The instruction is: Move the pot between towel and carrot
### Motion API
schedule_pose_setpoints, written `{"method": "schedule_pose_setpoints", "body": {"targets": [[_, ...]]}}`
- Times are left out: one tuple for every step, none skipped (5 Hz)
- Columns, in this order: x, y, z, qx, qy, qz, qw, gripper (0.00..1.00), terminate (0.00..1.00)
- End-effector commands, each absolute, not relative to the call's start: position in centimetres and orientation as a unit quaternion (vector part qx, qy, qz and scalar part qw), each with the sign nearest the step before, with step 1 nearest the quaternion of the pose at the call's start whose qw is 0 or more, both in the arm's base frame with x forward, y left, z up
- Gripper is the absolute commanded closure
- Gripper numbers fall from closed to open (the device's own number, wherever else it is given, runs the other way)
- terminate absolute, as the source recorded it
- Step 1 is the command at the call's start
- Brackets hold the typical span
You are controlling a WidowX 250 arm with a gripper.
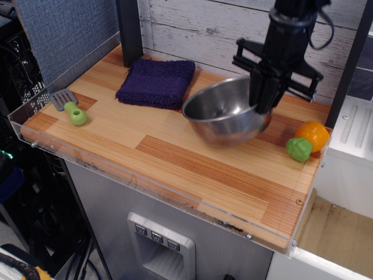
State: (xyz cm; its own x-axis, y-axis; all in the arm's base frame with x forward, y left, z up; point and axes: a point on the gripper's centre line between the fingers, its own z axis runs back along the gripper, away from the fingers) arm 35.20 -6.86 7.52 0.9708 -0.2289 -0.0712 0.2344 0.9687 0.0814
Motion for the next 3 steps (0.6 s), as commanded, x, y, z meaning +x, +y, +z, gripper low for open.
{"method": "schedule_pose_setpoints", "body": {"targets": [[35.52,-7.30,8.37,0.043,0.007,-0.124,0.991,1.00,0.00],[35.29,-7.26,8.49,0.040,0.014,-0.143,0.989,0.00,0.00],[35.08,-7.06,8.80,0.035,0.014,-0.143,0.989,0.00,0.00]]}}
